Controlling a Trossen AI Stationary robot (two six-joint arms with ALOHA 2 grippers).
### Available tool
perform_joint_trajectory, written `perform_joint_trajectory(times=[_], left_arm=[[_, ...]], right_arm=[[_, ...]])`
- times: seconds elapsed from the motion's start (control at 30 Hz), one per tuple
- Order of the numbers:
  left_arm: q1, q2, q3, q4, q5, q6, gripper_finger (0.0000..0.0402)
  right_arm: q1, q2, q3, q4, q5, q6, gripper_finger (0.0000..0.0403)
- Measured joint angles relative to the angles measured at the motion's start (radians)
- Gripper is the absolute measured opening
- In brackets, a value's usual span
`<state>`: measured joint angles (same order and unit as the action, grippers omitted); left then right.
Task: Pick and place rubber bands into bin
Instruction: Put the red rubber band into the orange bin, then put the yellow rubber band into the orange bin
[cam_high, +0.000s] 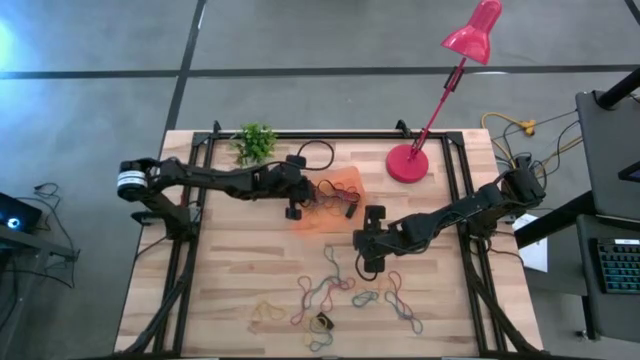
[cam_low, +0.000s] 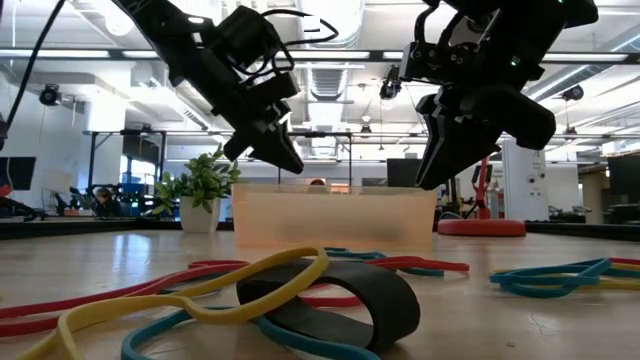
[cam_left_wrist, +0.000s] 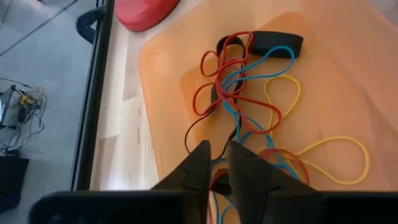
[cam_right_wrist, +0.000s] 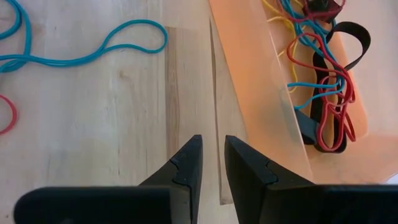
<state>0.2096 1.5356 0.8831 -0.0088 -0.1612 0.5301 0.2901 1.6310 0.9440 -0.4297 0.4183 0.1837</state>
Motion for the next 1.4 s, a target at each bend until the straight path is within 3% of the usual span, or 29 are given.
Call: perform_joint_trajectory(times=[0.17,0.4,0.6,0.8,1.03,1.2,1.4], left_arm=[[-0.004,-0.024,0.001,-0.019,0.0,-0.001,0.0096],[-0.094,-0.141,0.003,-0.305,0.003,-0.098,0.0125],[-0.277,-0.276,-0.033,-0.484,0.003,-0.336,0.0125],[-0.509,-0.338,-0.09,-0.455,0.004,-0.55,0.0125],[-0.674,-0.286,-0.107,-0.452,0.034,-0.847,0.0125],[-0.707,-0.202,-0.1,-0.451,0.12,-1.024,0.0125],[-0.73,-0.079,-0.099,-0.446,0.231,-1.132,0.0125]], right_arm=[[0.0,0.0,0.0,0.0,0.0,0.005,0.0057],[0.0,-0.001,-0.021,0.0,0.0,0.026,0.0057],[0.0,-0.001,-0.034,0.001,0.001,0.026,0.0057],[0.0,-0.001,-0.052,0.053,0.002,0.026,0.0056],[0.0,-0.001,-0.089,0.124,0.002,0.004,0.0056],[0.0,-0.001,-0.092,0.131,0.0,0.005,0.0056],[0.004,-0.001,-0.087,0.131,-0.008,0.008,0.0056]])
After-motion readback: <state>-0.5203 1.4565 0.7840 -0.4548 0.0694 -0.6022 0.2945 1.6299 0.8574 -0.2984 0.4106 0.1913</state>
